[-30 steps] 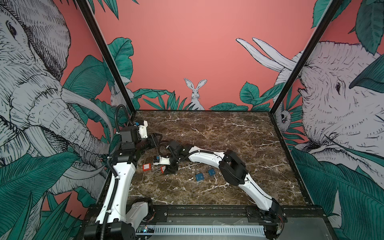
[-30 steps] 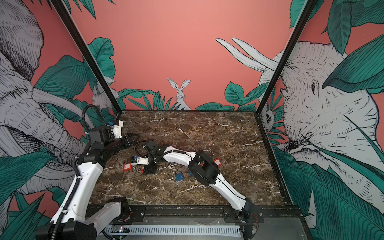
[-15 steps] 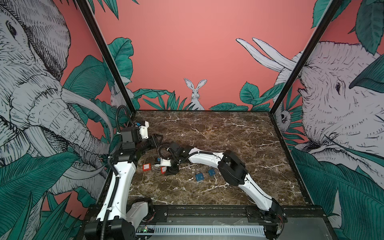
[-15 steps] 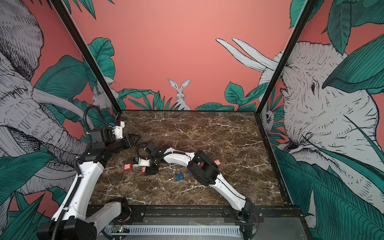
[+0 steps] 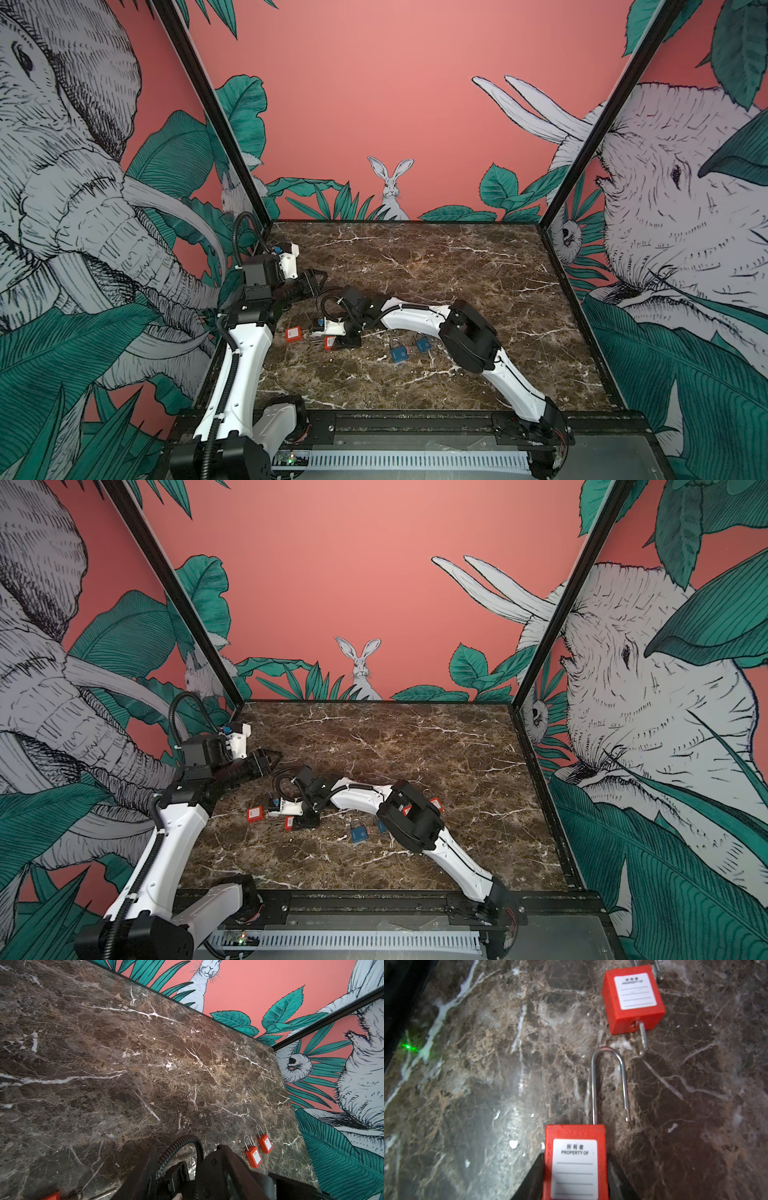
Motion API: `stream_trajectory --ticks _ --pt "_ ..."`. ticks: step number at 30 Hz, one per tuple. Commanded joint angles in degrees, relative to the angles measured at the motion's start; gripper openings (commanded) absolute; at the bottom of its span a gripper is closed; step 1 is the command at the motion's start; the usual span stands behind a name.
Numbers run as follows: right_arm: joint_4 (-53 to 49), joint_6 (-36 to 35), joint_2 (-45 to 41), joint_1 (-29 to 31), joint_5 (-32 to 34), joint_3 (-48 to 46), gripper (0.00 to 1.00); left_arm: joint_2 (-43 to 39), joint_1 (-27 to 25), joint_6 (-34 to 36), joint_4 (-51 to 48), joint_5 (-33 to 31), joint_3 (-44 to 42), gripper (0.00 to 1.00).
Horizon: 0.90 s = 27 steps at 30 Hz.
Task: Lock with the key
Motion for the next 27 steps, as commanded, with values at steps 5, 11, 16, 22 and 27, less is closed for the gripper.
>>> stream_trajectory --ticks 5,11,16,22,27 --pt "3.89 -4.95 -13.34 -1.21 -1.11 -11.08 0.24 -1.50 -0.12 4.37 7.86 7.39 -3.54 0.51" --pt "3.93 -7.14 -27.61 -8.04 -6.99 -23.25 0.22 -2.56 -4.69 12.41 13.45 9.36 -5.03 0.50" --pt "0.45 -9.56 -39.38 -14.44 -11.31 -32.09 0.22 -2.56 -10.40 22.87 16.43 15.17 -5.61 0.50" --pt "-3.55 -11.78 -52.92 -20.85 -13.50 -40.15 0.22 -6.30 -12.99 33.11 21.55 21.41 -9.88 0.54" --pt "-8.76 -13.83 -60.13 -22.17 -12.06 -42.48 0.22 -5.90 -19.72 43.63 16.99 21.84 -9.09 0.56"
